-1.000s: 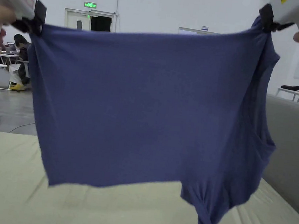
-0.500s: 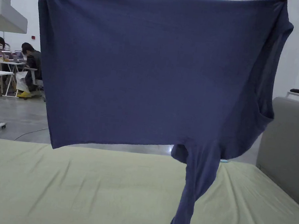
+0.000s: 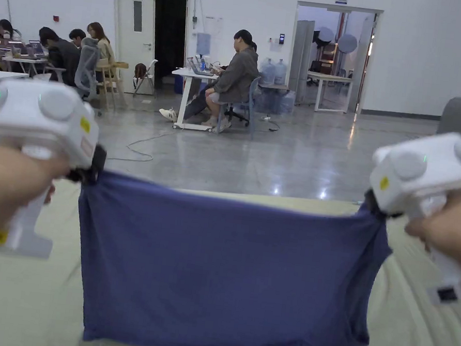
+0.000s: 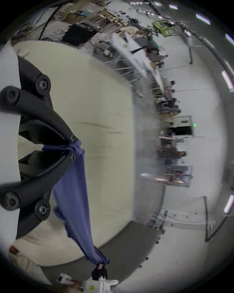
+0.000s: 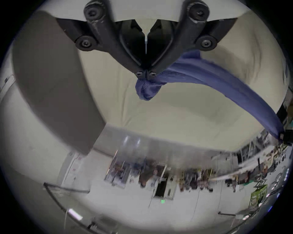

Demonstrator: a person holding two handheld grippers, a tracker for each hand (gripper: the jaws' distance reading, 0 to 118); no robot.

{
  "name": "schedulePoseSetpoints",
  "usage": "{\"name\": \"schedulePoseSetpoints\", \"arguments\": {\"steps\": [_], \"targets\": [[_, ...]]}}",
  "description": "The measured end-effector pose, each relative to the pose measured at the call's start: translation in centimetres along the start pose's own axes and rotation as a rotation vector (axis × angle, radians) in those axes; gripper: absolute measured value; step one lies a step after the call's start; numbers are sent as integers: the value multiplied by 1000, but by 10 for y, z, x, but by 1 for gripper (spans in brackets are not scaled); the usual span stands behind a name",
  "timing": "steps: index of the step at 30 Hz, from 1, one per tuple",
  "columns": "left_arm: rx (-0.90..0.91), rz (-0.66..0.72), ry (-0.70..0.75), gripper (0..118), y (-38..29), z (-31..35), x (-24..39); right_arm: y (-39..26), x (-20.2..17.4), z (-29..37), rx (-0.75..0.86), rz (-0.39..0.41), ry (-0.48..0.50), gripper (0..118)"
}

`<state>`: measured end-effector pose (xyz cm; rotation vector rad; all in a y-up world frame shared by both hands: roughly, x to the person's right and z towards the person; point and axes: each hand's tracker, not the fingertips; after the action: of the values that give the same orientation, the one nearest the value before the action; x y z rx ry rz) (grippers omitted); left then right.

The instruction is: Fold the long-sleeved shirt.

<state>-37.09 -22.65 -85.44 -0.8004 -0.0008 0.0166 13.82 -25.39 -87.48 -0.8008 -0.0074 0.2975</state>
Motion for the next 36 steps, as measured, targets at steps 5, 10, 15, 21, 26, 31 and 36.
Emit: {"name": "schedulePoseSetpoints", "arguments": {"steps": [5,10,15,21,26,31,36], "targets": [[-221,41,-8,0,-115,-73,-9,-109,-33,-70,-213,-31,98,0],[-301,40,-36,0,-186,-68,-17,-167,-39,-66,-246,-10,154,0],[-352,-3,-72,0,-254,-22,-27,-226,-40,-3,-236,-25,215,0],[-420,-54,-129,0,-352,64,-35,-326,-55,103,-189,211,309,0],[-464,-52,-163,0,-419,137,-48,-405,-56,180,-255,177,351,0],[-465,-51,-176,0,-471,182,-49,-467,-70,222,-268,222,357,0],[-505,-58,-185,0,-514,195,-46,-507,-83,226,-340,248,368,0]]}}
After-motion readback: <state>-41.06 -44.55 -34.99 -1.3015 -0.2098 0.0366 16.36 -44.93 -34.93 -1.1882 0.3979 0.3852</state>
